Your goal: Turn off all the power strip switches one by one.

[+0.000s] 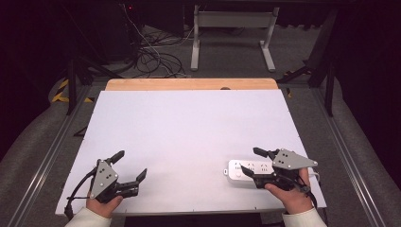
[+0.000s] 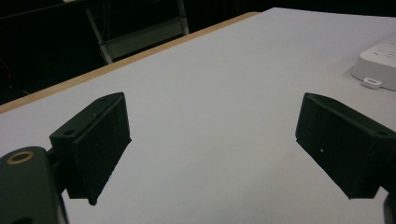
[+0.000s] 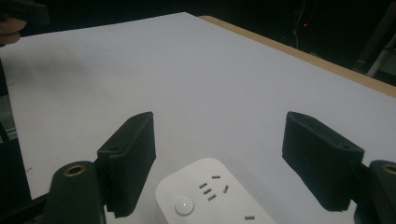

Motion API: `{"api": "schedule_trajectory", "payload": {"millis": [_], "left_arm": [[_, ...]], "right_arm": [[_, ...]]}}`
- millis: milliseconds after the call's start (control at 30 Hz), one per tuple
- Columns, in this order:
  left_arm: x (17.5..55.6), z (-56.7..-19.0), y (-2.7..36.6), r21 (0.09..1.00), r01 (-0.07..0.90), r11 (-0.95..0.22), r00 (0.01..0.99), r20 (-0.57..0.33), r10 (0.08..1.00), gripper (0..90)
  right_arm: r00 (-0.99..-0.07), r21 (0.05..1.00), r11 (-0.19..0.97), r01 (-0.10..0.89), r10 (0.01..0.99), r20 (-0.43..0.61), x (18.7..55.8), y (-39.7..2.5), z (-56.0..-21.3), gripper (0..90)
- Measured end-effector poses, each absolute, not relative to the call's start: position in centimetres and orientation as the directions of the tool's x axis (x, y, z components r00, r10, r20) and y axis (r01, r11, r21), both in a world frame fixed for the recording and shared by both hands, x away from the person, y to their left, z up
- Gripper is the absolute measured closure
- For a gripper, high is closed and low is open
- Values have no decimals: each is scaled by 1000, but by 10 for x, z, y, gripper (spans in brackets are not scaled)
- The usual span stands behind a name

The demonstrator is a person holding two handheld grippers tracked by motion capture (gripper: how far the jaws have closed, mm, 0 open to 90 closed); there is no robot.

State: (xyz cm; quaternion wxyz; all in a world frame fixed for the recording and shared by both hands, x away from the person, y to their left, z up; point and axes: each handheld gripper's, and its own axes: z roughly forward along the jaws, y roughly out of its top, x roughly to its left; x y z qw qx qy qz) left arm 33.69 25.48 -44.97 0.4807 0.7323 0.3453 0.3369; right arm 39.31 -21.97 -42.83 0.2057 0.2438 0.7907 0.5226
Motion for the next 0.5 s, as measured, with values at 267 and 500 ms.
{"api": "schedule_trajectory", "payload": {"millis": [267, 500], "left_arm": [[337, -450, 255, 937, 181, -298, 533, 161, 830, 107], [337, -450, 255, 937, 180, -298, 534, 161, 830, 107]], "right_arm": [[-819, 920, 355, 167, 569, -70, 405, -203, -420, 252], [-836, 911, 377, 170, 544, -69, 418, -186, -414, 257]]}}
